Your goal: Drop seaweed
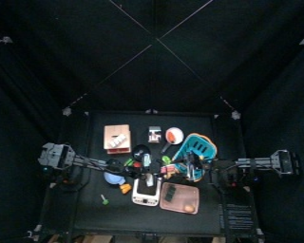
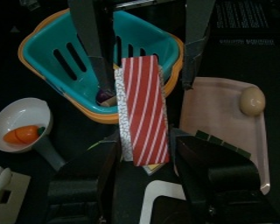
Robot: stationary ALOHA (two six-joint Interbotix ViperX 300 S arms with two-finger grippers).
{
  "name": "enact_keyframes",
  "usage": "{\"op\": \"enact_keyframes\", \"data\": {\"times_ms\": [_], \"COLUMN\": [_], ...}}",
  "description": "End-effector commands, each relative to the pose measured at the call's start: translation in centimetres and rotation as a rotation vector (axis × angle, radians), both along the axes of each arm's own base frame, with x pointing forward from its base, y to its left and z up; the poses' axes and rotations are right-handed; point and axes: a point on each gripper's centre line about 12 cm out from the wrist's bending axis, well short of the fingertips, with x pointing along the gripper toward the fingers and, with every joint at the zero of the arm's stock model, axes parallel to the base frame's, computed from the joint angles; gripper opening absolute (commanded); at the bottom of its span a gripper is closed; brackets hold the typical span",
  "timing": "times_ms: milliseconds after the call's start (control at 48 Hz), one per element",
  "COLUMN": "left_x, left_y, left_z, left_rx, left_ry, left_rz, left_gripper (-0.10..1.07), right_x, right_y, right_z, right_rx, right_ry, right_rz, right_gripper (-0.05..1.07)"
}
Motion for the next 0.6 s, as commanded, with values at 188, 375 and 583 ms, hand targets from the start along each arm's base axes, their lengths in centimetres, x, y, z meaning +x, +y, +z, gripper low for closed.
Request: {"op": "enact_keyframes", "data": {"times_ms": [188,375,583], "left_x": [0.63,0.67,0.78], "left_y": [0.25,0.25,0.06], "left_z": [2.21,2.06,1.92], "left_rx": [-0.004,-0.009,-0.03], "left_ry": [-0.057,-0.054,-0.059], "left_rz": [0.003,0.005,-0.013], "left_gripper": [0.62,0.64,0.77], "right_x": [0.42,0.45,0.43], "right_y": [0.09,0.01,0.02], "right_z": [0.86,0.77,0.82], "right_rx": [-0.013,-0.014,-0.014], "right_ry": [-0.027,-0.024,-0.026], "right_rz": [0.011,0.009,0.009], "right_gripper": [0.77,0.71,0.7]}}
